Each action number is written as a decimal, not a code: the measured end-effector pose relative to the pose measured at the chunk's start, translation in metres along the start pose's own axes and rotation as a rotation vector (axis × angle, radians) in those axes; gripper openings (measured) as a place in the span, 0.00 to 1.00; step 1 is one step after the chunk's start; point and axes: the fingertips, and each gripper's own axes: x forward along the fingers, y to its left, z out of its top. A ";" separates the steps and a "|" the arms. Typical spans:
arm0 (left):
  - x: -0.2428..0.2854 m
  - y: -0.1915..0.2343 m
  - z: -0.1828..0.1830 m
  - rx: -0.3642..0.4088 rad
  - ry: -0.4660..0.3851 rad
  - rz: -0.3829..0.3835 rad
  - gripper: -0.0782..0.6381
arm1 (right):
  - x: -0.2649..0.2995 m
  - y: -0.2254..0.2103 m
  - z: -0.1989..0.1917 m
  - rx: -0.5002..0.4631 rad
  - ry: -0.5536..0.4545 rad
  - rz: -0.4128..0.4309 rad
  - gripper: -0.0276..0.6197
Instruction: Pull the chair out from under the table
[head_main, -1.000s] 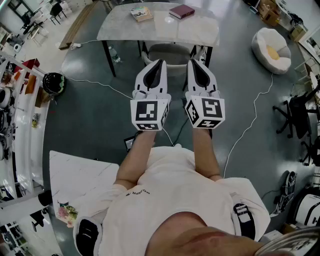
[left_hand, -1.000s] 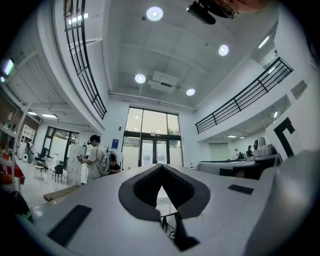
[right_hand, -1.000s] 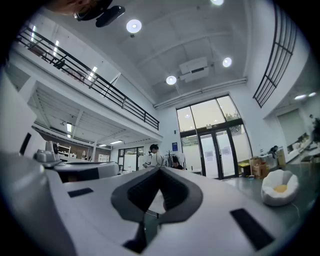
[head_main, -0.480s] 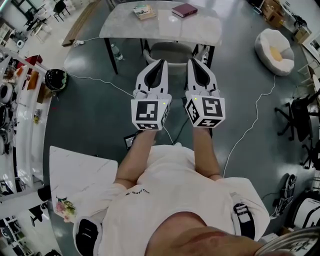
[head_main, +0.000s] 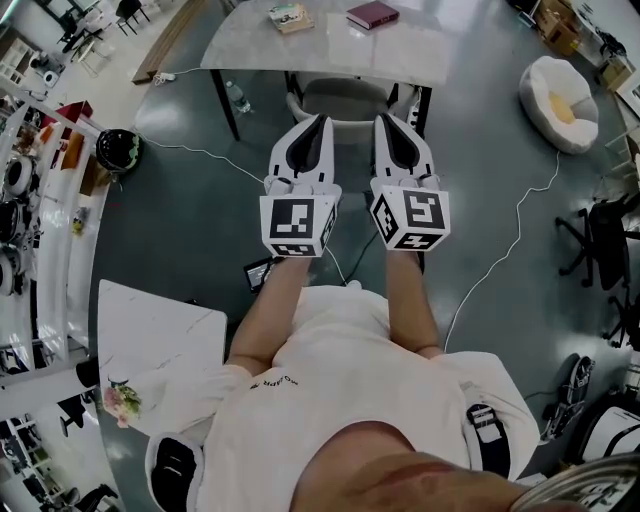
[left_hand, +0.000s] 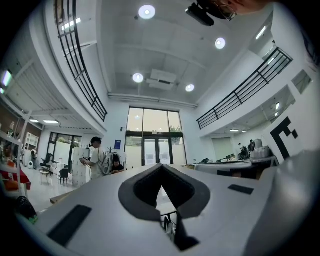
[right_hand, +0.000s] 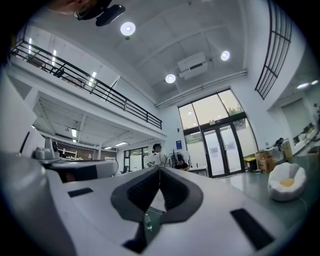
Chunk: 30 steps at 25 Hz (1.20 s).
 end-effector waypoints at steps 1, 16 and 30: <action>0.001 -0.002 -0.001 0.006 0.001 0.005 0.11 | 0.000 -0.004 -0.001 0.006 -0.002 0.002 0.06; 0.033 0.029 -0.035 0.009 0.046 0.014 0.11 | 0.048 -0.011 -0.032 0.022 0.051 -0.002 0.06; 0.100 0.126 -0.035 0.042 0.026 -0.099 0.11 | 0.158 0.016 -0.033 -0.038 0.081 -0.124 0.06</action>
